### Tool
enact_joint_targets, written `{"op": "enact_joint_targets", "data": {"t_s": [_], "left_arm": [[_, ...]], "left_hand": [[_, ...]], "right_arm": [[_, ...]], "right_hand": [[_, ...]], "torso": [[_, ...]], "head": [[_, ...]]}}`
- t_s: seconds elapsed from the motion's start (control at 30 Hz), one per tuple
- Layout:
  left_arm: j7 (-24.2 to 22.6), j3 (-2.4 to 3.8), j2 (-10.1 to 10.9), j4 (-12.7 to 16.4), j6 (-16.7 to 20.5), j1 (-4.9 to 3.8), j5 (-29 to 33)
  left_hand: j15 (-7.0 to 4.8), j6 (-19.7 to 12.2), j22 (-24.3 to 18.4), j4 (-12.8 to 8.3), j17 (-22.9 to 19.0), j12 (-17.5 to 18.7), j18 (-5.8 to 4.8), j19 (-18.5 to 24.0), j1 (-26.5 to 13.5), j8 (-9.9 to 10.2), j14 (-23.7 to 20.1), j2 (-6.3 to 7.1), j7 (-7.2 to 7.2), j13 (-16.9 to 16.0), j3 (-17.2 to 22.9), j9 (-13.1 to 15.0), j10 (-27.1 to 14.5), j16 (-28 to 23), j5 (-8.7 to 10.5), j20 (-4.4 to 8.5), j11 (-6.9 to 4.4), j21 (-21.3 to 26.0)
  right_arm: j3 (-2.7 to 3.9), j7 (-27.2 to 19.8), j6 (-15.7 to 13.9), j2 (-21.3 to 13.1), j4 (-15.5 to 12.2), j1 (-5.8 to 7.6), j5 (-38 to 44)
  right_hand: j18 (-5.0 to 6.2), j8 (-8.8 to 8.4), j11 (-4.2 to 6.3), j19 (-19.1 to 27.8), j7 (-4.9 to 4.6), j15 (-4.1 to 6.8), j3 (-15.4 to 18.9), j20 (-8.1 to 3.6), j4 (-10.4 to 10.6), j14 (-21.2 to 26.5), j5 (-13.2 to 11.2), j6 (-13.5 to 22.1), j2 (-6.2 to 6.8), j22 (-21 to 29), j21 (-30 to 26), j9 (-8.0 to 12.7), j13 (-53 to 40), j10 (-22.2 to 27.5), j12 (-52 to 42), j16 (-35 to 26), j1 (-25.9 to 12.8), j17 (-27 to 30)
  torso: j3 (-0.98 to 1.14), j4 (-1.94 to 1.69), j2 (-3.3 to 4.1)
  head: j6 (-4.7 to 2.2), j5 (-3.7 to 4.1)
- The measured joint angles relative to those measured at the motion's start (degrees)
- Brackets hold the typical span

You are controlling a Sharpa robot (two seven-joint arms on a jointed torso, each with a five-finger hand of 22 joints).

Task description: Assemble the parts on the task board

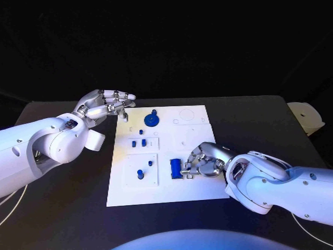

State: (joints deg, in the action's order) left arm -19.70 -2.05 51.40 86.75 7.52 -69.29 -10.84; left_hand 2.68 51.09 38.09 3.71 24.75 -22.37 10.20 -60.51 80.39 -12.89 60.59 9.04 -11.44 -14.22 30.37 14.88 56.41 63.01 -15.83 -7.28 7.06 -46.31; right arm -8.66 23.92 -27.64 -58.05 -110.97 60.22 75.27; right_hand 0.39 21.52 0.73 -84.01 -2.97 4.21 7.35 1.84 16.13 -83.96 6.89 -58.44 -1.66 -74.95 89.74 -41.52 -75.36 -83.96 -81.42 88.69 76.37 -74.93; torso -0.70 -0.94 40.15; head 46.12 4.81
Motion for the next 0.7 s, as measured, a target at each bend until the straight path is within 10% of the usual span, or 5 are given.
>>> {"op": "enact_joint_targets", "data": {"t_s": [0.4, 0.7], "left_arm": [[0.1, 0.00, -0.1, -0.1, -0.1, 0.00, -0.1], [-0.3, -0.01, -0.2, -0.1, -0.1, 0.00, -0.1]], "left_hand": [[0.00, 0.0, 0.0, 0.0, 0.0, 0.0, 0.00, 0.0, 0.0, 0.0, 0.0, 0.00, 0.00, 0.0, 0.0, 0.0, 0.0, 0.0, 0.00, 0.00, 0.00, 0.0], [-0.20, 0.0, 0.2, -0.6, -0.2, -0.5, 0.00, 0.0, 0.4, 0.0, -0.2, 0.40, 0.00, 0.0, 0.2, -0.1, 0.0, 0.0, 0.00, 0.00, 0.00, 0.0]], "right_arm": [[0.23, -7.9, -1.6, -9.9, -1.2, 5.38, -8.9], [-0.33, -7.4, -0.1, -12.9, -0.5, 3.04, -2.6]], "right_hand": [[0.00, -1.67, -0.02, 0.0, -1.25, 0.08, -0.1, 0.01, 0.3, -0.1, 0.3, 2.1, -0.66, 0.0, 0.0, 0.6, -8.8, 0.0, 1.3, 0.0, 2.8, 0.0], [0.00, -4.15, -0.98, 0.0, -1.99, -0.70, 0.9, 0.45, 0.5, 0.0, 0.3, 2.8, -0.44, 0.0, 0.0, 2.3, -8.8, -0.1, 2.1, 0.0, 3.3, 0.0]], "torso": [[-0.02, 0.07, -0.06], [0.06, 0.19, -0.02]], "head": [[-0.40, 0.96], [-0.62, 1.58]]}}
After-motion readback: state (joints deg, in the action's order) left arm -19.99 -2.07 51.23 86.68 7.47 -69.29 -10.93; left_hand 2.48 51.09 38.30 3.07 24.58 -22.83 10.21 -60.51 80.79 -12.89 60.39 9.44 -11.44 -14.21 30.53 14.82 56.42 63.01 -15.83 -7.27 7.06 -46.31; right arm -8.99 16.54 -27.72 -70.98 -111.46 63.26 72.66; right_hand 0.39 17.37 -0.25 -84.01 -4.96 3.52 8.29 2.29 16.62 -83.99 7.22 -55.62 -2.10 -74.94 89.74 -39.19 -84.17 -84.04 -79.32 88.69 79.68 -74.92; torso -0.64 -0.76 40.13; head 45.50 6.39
